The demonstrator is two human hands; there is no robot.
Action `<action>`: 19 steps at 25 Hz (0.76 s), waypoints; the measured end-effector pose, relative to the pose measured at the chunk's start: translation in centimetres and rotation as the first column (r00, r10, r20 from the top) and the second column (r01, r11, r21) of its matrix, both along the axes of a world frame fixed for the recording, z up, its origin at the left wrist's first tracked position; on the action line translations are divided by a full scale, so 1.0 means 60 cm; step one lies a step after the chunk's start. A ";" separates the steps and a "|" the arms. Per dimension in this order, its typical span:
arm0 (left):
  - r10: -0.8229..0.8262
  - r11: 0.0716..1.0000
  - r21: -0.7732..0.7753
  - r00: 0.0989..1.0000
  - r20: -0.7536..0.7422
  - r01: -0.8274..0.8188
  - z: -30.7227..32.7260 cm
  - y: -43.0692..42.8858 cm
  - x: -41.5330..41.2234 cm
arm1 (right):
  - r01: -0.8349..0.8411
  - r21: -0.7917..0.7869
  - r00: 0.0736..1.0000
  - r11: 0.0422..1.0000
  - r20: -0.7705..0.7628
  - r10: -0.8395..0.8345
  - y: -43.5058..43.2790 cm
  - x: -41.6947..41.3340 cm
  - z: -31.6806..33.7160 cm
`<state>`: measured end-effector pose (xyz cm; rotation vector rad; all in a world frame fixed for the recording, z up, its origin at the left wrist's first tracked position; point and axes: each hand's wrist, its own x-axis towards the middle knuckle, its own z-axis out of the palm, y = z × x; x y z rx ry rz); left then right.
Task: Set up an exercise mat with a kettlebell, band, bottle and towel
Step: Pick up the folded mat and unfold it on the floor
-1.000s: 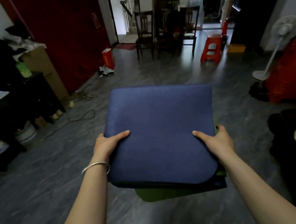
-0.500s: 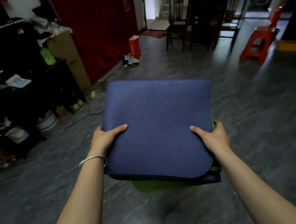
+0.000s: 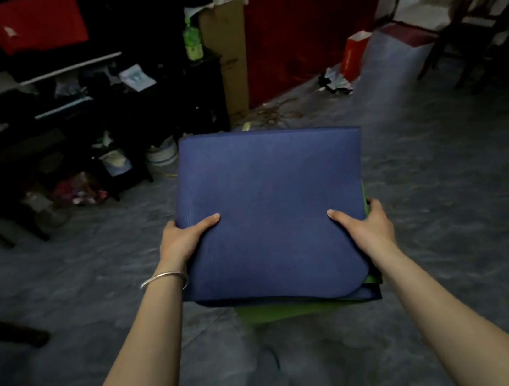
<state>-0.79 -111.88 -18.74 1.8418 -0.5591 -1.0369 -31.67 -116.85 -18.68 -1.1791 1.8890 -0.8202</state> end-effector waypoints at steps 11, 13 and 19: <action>0.260 0.959 0.125 0.965 -0.024 -0.256 -0.135 -0.177 0.126 | -0.275 0.102 0.958 0.956 -0.060 0.281 -0.306 0.171 -0.133; 0.313 0.939 0.164 0.949 -0.037 -0.303 -0.180 -0.197 0.138 | -0.324 0.138 0.939 0.936 -0.074 0.336 -0.354 0.194 -0.176; 0.437 0.879 0.223 0.899 -0.029 -0.421 -0.353 -0.262 0.153 | -0.474 0.190 0.863 0.860 -0.093 0.496 -0.477 0.251 -0.347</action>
